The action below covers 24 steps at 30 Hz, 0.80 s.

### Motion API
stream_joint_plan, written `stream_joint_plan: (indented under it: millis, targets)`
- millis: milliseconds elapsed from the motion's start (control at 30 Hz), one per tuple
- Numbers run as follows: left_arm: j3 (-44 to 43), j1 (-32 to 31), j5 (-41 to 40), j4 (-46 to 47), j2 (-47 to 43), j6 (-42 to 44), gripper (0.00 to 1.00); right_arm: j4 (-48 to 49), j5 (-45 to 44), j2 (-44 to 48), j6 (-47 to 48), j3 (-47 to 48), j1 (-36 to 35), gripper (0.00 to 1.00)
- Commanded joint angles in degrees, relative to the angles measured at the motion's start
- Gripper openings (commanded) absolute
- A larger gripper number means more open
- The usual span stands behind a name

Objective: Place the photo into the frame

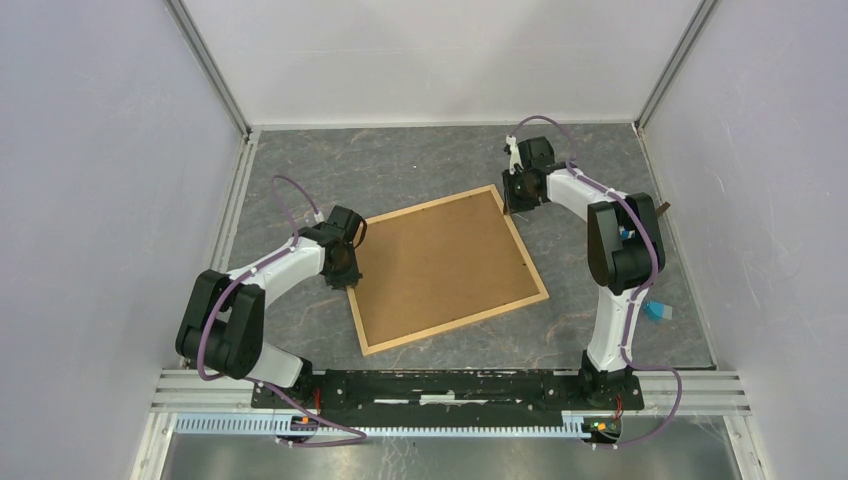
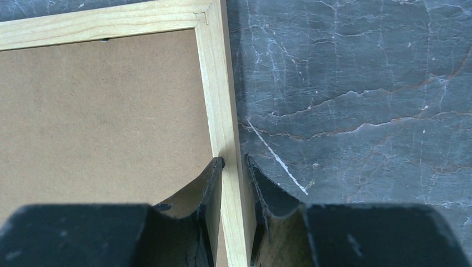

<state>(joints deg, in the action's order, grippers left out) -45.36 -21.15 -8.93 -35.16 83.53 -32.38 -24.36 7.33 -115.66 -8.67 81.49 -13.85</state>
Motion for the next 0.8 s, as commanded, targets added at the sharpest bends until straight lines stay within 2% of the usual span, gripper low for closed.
stream_joint_plan:
  millis: [0, 633, 767]
  targets:
    - [0.13, -0.84, 0.98, 0.07, 0.94, 2.94, 0.02, -1.04, -0.99, 0.26, 0.93, -2.07, -1.17, 0.26]
    - [0.03, -1.18, 1.09, 0.02, 1.05, 2.92, 0.02, -4.73, -1.59, 0.26, 0.26, -4.27, -2.53, 0.26]
    - [-0.02, -1.34, 1.03, 0.07, 1.12, 2.86, 0.02, -5.17, -0.88, 0.01, 0.08, -4.58, -4.88, 0.26]
